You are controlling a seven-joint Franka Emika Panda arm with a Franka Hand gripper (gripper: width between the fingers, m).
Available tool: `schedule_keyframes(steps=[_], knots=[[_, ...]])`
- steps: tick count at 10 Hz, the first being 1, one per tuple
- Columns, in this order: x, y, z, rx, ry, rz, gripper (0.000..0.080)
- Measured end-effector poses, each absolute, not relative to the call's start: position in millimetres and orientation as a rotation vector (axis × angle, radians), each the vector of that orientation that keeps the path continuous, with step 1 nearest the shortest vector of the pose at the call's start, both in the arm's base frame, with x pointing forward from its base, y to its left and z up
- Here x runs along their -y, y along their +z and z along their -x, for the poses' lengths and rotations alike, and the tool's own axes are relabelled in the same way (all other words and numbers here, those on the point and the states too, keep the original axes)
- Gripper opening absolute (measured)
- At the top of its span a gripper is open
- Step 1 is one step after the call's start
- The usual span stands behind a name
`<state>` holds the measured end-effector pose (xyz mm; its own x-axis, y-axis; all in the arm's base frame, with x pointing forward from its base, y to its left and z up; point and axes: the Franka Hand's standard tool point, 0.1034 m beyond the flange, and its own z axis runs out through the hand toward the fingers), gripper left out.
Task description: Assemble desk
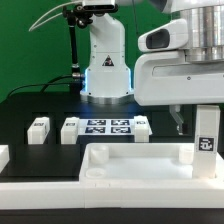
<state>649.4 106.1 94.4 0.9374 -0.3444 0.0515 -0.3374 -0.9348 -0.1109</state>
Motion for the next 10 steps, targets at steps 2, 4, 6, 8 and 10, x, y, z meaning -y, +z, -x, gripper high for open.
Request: schedule_keyframes(steps=[2, 4, 6, 8, 10], knots=[[-105, 104.0, -651, -0.512, -0.11, 2.992, 0.0626], [-105, 129.0, -652, -0.503, -0.118, 2.986, 0.0649], [-106, 129.1, -651, -0.514, -0.116, 2.984, 0.0649], [-106, 128.5, -651, -0.514, -0.115, 2.985, 0.0649], [-106, 128.2, -651, -0.514, -0.114, 2.985, 0.0649]])
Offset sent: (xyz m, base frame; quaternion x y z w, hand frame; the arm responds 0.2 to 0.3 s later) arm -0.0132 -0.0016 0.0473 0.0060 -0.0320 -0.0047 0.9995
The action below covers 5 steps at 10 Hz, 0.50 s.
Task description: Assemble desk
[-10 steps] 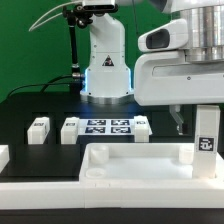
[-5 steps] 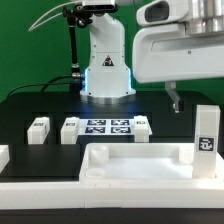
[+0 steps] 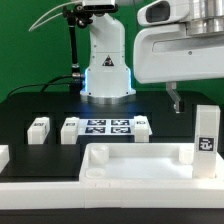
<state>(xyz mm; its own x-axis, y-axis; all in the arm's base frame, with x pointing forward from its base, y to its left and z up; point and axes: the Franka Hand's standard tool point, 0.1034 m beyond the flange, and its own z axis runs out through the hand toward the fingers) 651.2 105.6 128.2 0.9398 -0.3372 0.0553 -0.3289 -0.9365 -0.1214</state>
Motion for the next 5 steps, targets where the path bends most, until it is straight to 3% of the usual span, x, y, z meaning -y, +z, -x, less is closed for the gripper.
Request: schedule_keyframes(steps=[1, 4, 5], knots=[[-106, 129.4, -651, -0.513, -0.116, 2.984, 0.0649], [-111, 174.0, -639, -0.455, -0.173, 2.975, 0.0649], [-113, 176.5, -633, -0.427, -0.203, 2.975, 0.0649]])
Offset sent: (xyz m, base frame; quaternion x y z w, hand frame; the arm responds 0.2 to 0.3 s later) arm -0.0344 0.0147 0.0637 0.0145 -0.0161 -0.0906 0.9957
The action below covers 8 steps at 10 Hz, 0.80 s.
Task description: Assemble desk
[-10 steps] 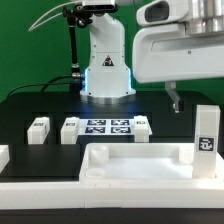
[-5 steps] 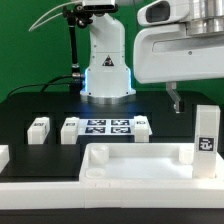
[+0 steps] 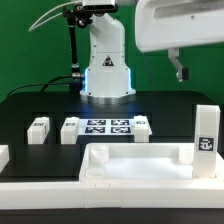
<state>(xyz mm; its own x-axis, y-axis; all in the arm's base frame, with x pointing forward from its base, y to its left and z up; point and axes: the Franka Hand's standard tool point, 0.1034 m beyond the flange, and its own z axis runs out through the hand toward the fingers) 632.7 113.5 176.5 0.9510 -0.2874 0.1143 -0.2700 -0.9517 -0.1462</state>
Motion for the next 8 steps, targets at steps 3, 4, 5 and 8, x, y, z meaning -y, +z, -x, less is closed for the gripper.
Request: schedule_keyframes(steps=[3, 4, 5, 8], knots=[[-110, 165.8, -624, -0.185, -0.226, 3.015, 0.0649], [-109, 164.8, -624, -0.125, -0.227, 3.021, 0.0649], [-109, 164.7, -624, 0.009, -0.234, 3.03, 0.0649], [-89, 139.6, -582, 0.175, -0.207, 3.053, 0.0649]])
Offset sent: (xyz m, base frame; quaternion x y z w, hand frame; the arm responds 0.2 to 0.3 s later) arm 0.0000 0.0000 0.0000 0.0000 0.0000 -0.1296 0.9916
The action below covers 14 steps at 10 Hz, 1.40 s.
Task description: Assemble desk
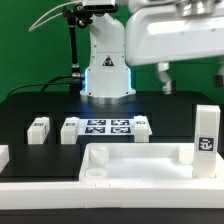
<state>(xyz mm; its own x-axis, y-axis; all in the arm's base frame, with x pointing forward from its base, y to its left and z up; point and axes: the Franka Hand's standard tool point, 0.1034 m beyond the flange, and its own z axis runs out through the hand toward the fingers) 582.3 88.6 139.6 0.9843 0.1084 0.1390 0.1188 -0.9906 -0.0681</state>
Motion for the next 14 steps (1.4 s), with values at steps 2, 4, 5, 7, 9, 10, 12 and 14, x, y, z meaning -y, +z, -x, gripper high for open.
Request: schedule_keyframes(steps=[2, 4, 5, 7, 9, 10, 12, 14], knots=[[-81, 114.0, -540, 0.163, -0.075, 3.067, 0.0649], [-73, 99.0, -530, 0.164, -0.034, 3.072, 0.0649], [-74, 99.9, -531, 0.166, -0.037, 3.072, 0.0649], [-74, 98.3, -519, 0.172, 0.239, 3.052, 0.0649], [-50, 82.9, -492, 0.061, 0.605, 3.022, 0.0649], [-44, 70.9, -472, 0.024, 0.742, 2.998, 0.0649], [-47, 69.6, -468, 0.026, 0.974, 2.931, 0.0649], [-47, 67.7, -464, 0.028, 1.187, 2.85, 0.0649]])
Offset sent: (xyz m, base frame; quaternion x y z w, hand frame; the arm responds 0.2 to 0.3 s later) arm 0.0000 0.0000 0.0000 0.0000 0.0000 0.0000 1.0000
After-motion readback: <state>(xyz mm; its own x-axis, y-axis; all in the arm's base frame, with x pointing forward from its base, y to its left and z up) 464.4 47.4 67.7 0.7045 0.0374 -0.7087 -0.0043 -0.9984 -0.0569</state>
